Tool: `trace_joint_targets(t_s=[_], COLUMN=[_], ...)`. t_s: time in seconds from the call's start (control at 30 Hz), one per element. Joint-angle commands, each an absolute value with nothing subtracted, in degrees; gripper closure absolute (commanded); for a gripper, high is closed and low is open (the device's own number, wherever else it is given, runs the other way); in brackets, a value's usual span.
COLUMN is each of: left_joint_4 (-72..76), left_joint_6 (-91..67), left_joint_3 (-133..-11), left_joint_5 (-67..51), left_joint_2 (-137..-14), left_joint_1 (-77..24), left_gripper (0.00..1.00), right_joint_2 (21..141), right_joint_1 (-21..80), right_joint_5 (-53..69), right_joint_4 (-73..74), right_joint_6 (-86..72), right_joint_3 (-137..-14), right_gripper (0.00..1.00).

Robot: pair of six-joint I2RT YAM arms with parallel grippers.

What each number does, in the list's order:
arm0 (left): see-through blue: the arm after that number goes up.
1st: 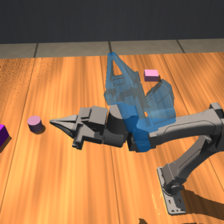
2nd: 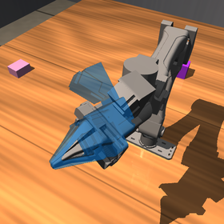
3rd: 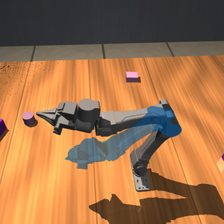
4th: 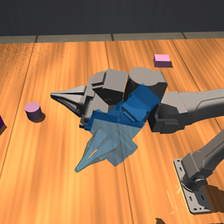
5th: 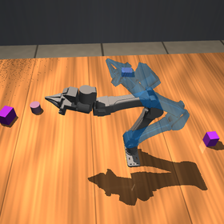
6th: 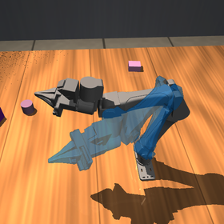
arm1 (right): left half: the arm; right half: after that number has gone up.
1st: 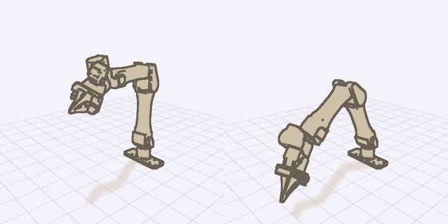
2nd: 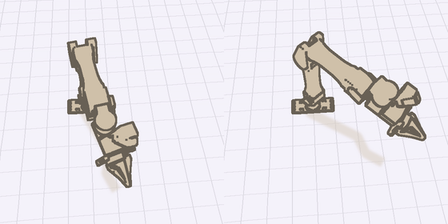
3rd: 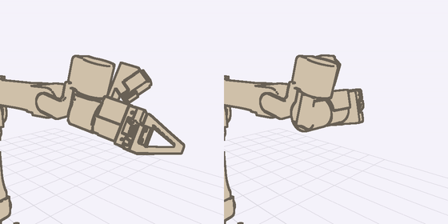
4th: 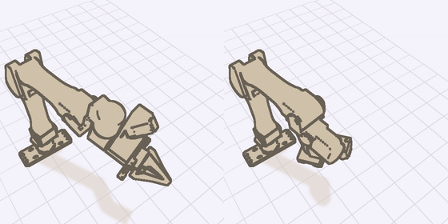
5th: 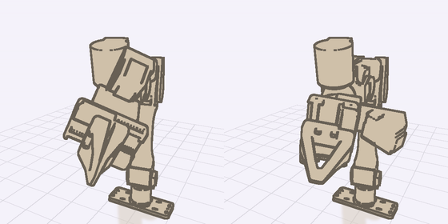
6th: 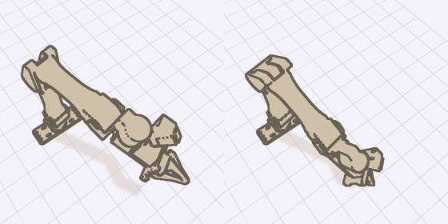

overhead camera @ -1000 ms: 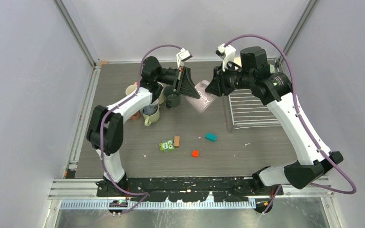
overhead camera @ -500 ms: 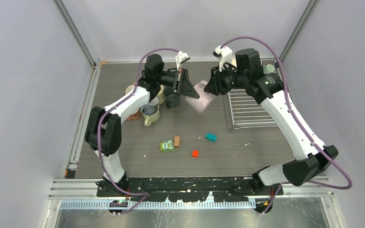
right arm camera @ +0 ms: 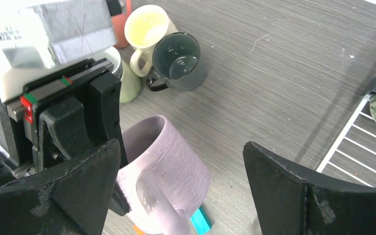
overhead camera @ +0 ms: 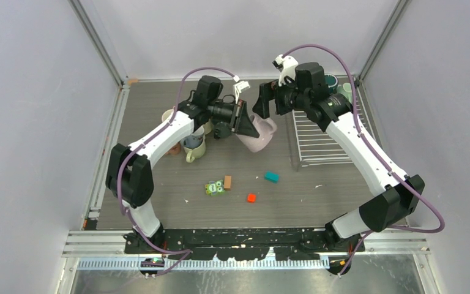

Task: Unload the cups from the dish rack
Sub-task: Place the cup at the center of the board.

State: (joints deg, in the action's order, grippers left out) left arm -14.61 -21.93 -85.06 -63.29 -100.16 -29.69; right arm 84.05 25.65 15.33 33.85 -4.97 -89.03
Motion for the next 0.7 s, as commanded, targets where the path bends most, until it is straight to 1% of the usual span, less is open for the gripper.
trace_joint_targets(t_s=[0.0,0.23,0.3,0.43,0.53,0.67], left_joint_4=[-17.7,-22.6,-24.0,-28.5,-32.6,-35.5], left_joint_6=[-15.9,-12.2,-11.6,-9.2,-7.3,-6.7], left_joint_3=[-87.5,-86.8,-86.8,-87.4,-88.1,-88.8], left_joint_5=[-57.8,-44.3,-41.0,-32.4,-23.0,-14.7], left_joint_2=[-95.3,-94.0,-93.8,-94.1,-94.8,-96.8], left_joint_1=[-29.7,-29.7,-30.0,-32.4,-35.3,-37.4], left_gripper=[1.00,1.00,1.00,1.00,1.00,1.00], right_joint_2=[82.8,80.9,80.4,79.0,78.9,79.1], right_joint_1=[25.6,25.5,25.4,24.8,24.4,23.8], right_joint_5=[8.8,-10.9,-14.6,-18.7,-21.6,-21.8], right_joint_4=[31.2,38.4,40.0,41.4,42.5,43.4], right_joint_6=[-6.5,-11.5,-13.9,-19.4,-21.9,-24.5], right_joint_3=[-89.4,-92.1,-92.2,-90.9,-90.5,-90.6], right_gripper=[0.00,0.00,0.00,0.00,0.00,0.00])
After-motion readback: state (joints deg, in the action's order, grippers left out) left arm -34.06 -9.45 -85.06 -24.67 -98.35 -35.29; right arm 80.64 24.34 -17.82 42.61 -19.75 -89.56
